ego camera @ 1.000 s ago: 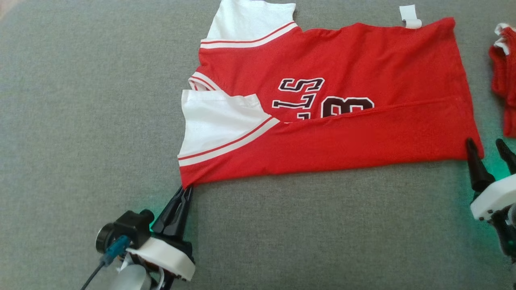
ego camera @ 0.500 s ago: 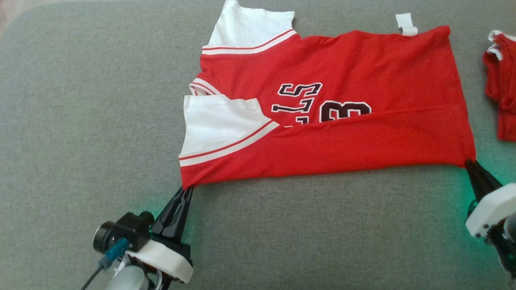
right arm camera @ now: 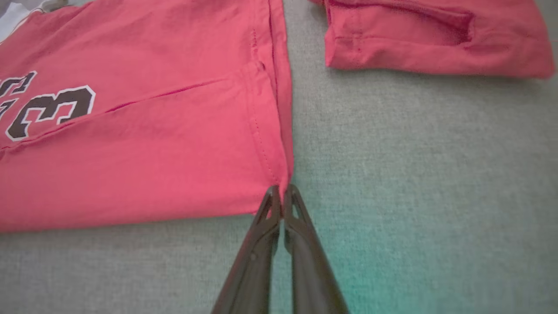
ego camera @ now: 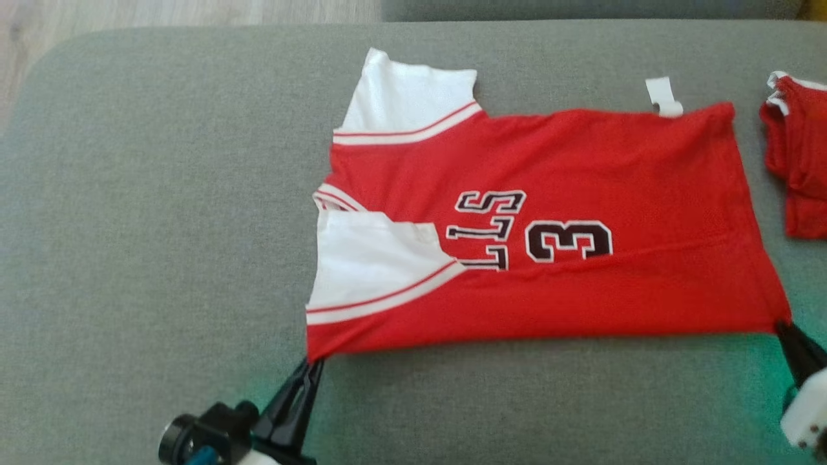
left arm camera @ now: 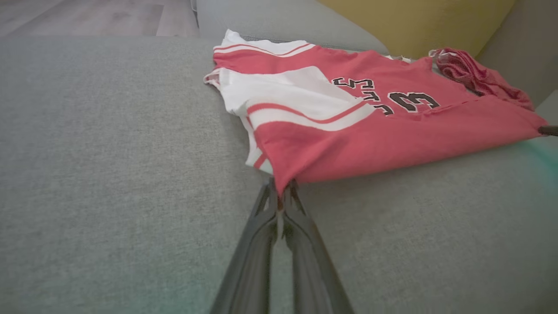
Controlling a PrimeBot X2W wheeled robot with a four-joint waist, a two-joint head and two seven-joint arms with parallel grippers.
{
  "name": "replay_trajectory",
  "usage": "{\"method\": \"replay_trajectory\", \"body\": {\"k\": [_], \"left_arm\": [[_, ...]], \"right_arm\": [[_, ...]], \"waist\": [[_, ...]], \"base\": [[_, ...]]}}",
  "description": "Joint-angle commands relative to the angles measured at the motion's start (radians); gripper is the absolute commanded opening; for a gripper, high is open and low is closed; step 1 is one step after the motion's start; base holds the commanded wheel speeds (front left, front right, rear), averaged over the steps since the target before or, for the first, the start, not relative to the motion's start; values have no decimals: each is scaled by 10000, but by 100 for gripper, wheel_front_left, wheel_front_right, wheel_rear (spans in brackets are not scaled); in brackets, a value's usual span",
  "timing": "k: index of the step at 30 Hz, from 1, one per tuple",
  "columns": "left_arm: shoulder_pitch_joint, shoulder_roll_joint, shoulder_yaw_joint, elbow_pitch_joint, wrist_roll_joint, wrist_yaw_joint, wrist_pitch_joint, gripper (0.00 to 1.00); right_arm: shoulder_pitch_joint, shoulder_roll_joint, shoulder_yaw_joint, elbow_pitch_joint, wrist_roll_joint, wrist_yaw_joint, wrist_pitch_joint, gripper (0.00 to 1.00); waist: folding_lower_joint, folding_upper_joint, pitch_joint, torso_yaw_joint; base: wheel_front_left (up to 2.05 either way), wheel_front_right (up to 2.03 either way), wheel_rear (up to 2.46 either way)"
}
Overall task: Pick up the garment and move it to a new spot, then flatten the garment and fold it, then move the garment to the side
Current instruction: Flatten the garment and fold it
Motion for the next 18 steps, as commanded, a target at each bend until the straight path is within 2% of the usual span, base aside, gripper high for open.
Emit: {"method": "replay_trajectory", "body": {"k": [1, 11, 16, 17, 18], "left_arm": [[101, 290, 301, -485, -97, 120, 76, 0], [1244, 229, 59, -1479, -460, 418, 523, 0], [1440, 222, -46, -1349, -854, 279, 953, 0], [1433, 222, -75, -1303, -923, 241, 1055, 18], [1407, 238, -120, -1269, -948, 201, 1149, 36]], "right_arm": [[276, -386, -68, -442, 73, -9, 31, 0], [1642, -387, -487, -1344, 194, -9, 384, 0], [1795, -272, -541, -1476, 120, -9, 524, 0], [1801, -245, -534, -1476, 101, -9, 549, 34], [1800, -233, -510, -1491, 75, -9, 559, 100]], "waist": [[1, 0, -89, 42], [1, 0, -401, 39], [1, 0, -502, 2], [1, 0, -529, 3], [1, 0, -557, 1]], "base": [[0, 0, 0], [0, 0, 0], [0, 0, 0], [0, 0, 0], [0, 0, 0]]}}
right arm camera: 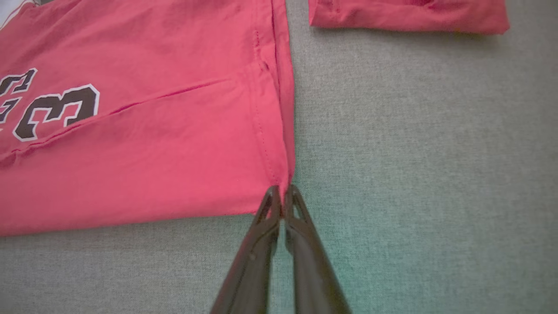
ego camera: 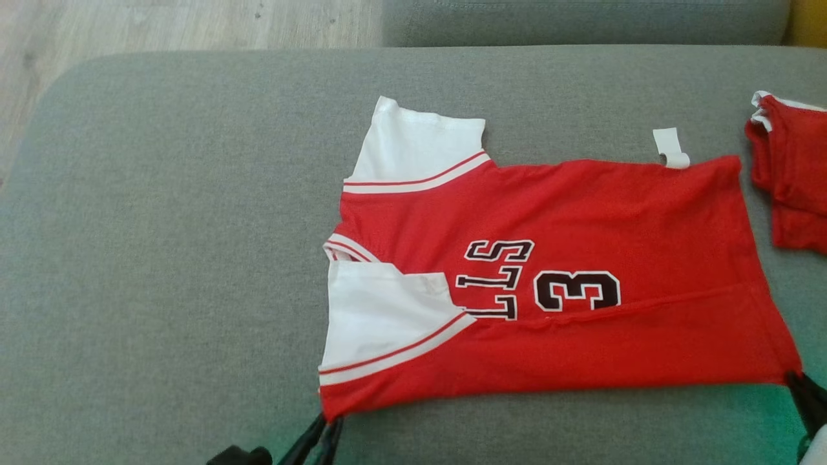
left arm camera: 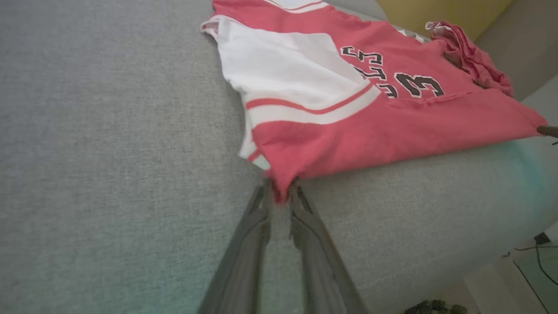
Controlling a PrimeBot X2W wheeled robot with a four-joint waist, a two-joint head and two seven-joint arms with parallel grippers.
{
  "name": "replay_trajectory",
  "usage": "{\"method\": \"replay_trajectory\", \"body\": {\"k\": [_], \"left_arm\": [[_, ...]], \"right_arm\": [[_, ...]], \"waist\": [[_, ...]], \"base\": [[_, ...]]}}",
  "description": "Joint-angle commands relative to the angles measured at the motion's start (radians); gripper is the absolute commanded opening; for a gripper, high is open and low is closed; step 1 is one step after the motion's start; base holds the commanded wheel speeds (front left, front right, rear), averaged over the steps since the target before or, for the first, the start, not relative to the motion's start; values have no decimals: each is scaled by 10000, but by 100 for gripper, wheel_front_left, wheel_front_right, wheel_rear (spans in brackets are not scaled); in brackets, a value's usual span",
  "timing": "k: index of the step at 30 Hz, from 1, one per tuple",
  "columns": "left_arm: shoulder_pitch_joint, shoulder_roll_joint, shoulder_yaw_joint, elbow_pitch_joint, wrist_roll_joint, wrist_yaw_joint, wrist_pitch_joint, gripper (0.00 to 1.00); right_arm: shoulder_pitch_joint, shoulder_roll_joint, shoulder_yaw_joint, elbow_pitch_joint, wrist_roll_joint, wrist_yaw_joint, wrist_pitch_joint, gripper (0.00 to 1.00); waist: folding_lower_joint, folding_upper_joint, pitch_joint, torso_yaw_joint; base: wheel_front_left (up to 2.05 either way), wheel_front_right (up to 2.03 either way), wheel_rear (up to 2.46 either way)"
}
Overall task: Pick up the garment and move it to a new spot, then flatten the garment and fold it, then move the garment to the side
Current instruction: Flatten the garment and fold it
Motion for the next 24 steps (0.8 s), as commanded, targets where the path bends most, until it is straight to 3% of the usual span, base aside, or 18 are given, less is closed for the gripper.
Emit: {"method": "replay_trajectory", "body": {"k": [1, 2, 5, 9, 14, 19, 24], "left_arm": [[-166, 116, 215, -180, -53, -76, 81, 63], [-201, 109, 201, -180, -102, -93, 161, 100], [-303, 121, 280, -431, -398, -174, 380, 100], [-901, 553, 646, -1349, -546, -194, 883, 100], [-3007, 1363, 1301, -1981, -587, -379, 1964, 100], [-6018, 1779, 1386, -1095, -859, -705, 3201, 100], [-9227, 2040, 744, 905, -1792, -848, 4911, 100]], "right_arm": [[-3, -299, 33, -364, -139, -9, -24, 100], [-32, -304, 14, -404, -219, -9, -95, 100], [-149, -280, -1, -645, -389, -9, -347, 100], [-577, -78, 107, -1185, -480, -9, -1016, 100], [-1370, 409, 380, -1433, -855, -9, -1748, 100], [-2160, 661, 906, -1223, -1138, -9, -2061, 100], [-2957, 761, 1388, -981, -1131, -9, -2296, 100]], "waist": [[0, 0, -60, -9], [0, 0, -115, -21], [0, 0, -281, -75], [0, 0, -384, -179], [0, 0, -46, -361], [0, 0, 814, -689], [0, 0, 1795, -1353]], "base": [[0, 0, 0], [0, 0, 0], [0, 0, 0], [0, 0, 0], [0, 0, 0], [0, 0, 0], [0, 0, 0]]}}
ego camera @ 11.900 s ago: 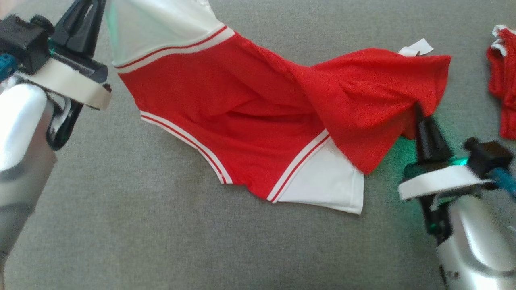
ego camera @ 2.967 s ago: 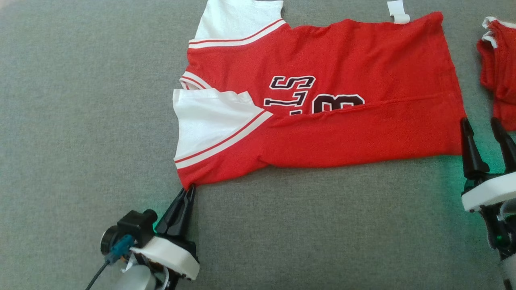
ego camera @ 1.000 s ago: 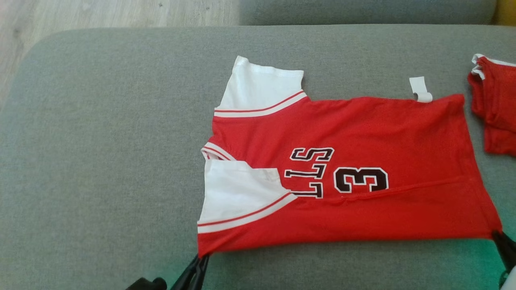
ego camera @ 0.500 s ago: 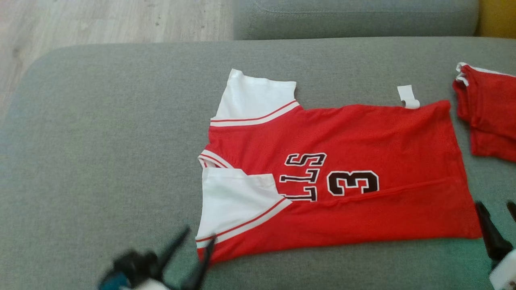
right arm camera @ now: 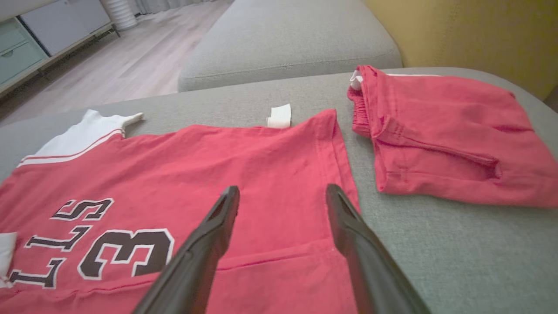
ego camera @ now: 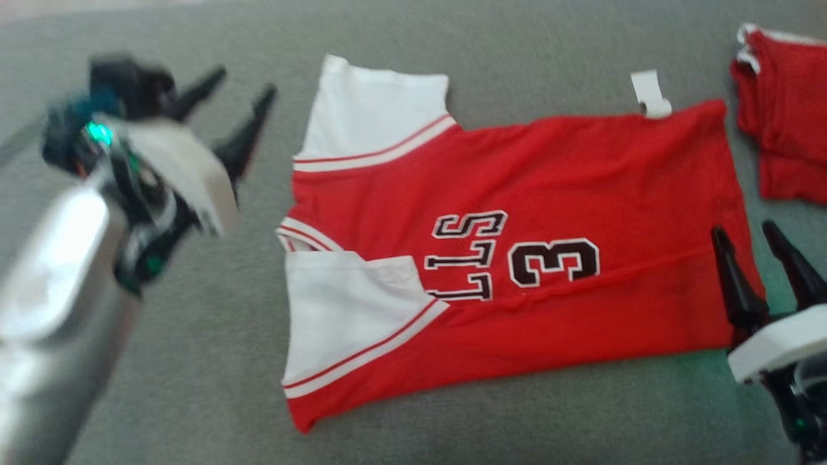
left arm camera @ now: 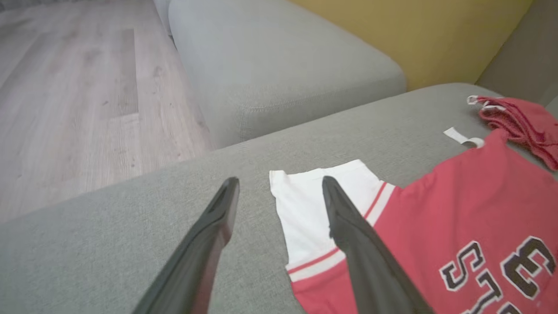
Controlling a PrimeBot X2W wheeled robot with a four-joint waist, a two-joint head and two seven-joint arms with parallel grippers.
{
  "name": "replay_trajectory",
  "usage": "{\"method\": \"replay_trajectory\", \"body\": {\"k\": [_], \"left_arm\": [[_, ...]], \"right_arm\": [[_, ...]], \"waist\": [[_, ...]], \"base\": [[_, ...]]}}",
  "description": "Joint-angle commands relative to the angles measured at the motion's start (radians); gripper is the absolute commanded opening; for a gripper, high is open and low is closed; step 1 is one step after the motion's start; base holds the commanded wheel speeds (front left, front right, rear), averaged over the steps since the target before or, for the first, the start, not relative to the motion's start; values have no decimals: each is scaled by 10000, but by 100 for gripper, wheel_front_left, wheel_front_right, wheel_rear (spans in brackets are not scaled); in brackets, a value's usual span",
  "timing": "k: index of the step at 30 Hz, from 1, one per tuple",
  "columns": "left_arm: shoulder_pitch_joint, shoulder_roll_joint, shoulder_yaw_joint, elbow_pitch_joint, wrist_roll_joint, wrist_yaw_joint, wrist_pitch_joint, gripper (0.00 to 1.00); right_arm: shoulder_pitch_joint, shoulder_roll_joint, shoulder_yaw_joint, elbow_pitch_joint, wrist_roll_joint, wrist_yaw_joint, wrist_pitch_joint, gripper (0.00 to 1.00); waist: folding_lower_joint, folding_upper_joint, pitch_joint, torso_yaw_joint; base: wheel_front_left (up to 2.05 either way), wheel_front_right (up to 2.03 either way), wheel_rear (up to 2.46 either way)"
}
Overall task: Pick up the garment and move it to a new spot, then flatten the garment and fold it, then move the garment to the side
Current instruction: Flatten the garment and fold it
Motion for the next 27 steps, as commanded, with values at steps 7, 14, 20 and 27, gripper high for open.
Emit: {"method": "replay_trajectory", "body": {"k": [7, 14, 20, 27], "left_arm": [[-2852, 622, -209, 1731, -1435, -55, 1762, 100], [-3770, 889, -529, 2875, -1507, -56, 1886, 100], [-4076, 1329, -1285, 3372, -1151, -56, 1729, 100], [-4336, 1632, -1863, 3758, -1042, -57, 1349, 100]], "right_arm": [[-700, -28, 444, -8, -5, -9, -362, 100], [-887, 131, 640, 114, -35, -9, -671, 100], [-1053, 282, 751, 313, 32, -9, -899, 100], [-1178, 405, 881, 568, 23, -9, -1115, 100]], "waist": [[-3, 0, 1356, -1332], [-3, 0, 1865, -1875], [-3, 0, 2182, -2186], [-3, 0, 2352, -2329]], "base": [[0, 0, 0], [0, 0, 0], [0, 0, 0], [0, 0, 0]]}}
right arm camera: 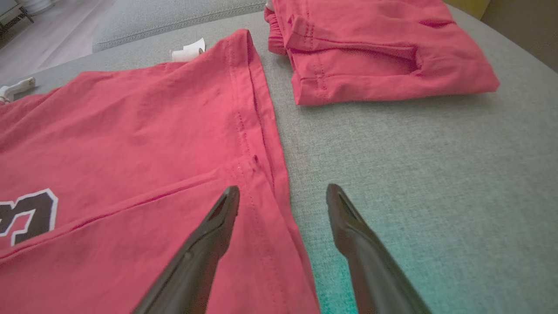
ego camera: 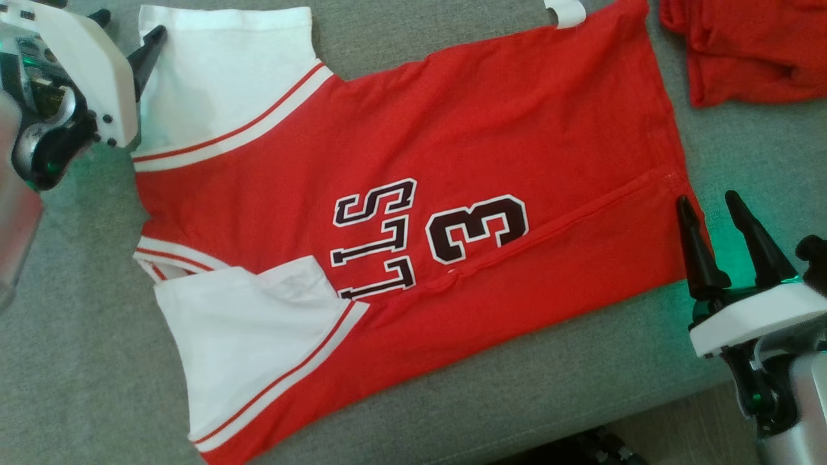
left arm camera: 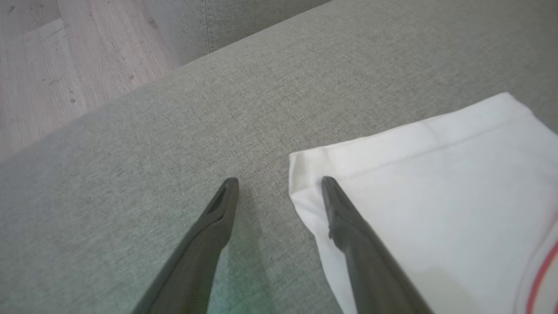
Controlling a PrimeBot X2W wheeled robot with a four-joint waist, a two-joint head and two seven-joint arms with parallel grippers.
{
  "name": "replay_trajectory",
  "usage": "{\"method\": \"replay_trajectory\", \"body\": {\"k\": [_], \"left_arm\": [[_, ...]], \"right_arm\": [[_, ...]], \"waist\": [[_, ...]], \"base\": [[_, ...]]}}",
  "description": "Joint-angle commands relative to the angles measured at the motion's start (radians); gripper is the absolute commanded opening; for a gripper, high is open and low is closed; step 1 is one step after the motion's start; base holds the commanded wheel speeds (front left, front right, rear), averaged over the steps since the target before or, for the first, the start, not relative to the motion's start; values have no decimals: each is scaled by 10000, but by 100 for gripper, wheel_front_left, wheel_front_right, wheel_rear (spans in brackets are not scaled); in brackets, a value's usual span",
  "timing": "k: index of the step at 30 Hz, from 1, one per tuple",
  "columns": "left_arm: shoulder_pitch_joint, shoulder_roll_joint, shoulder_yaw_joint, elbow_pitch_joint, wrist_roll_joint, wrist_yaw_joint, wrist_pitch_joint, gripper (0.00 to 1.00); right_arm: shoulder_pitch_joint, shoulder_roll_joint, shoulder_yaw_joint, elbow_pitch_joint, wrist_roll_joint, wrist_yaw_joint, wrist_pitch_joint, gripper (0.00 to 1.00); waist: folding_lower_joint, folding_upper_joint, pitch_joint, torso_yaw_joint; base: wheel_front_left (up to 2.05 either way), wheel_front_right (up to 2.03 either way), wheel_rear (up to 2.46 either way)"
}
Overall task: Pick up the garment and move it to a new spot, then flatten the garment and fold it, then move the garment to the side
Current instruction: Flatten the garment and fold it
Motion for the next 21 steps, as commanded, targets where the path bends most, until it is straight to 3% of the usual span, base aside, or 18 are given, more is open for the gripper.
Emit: {"method": "replay_trajectory", "body": {"k": [1, 12, 13, 14, 15, 16, 17, 21], "left_arm": [[-639, 542, 276, -202, 42, 16, -84, 100], [-920, 722, -430, 71, -367, 16, -240, 100], [-942, 752, -500, 47, -401, 16, -282, 91], [-958, 781, -575, 21, -445, 16, -319, 69], [-968, 811, -683, -36, -493, 16, -344, 40], [-977, 846, -791, -104, -553, 16, -387, 28], [-977, 885, -895, -168, -652, 16, -410, 0], [-1096, 1046, -1249, -355, -846, 16, -745, 0]], "right_arm": [[-120, -153, 141, -231, -3, -9, -134, 100], [-259, -81, 161, -97, -25, -9, -273, 100], [-273, -70, 151, -85, -26, -9, -282, 100], [-287, -63, 140, -71, -29, -9, -293, 100], [-296, -57, 135, -55, -33, -9, -301, 100], [-301, -54, 135, -39, -34, -9, -307, 100], [-306, -52, 136, -24, -34, -9, -312, 100], [-382, -116, 118, -53, 7, -9, -269, 100]], "waist": [[-1, 0, 18, -11], [-1, 0, 190, -153], [-1, 0, 202, -166], [-1, 0, 210, -177], [-1, 0, 215, -183], [-1, 0, 220, -187], [-1, 0, 221, -191], [-1, 0, 202, -142]], "base": [[0, 0, 0], [0, 0, 0], [0, 0, 0], [0, 0, 0], [0, 0, 0], [0, 0, 0], [0, 0, 0], [0, 0, 0]]}}
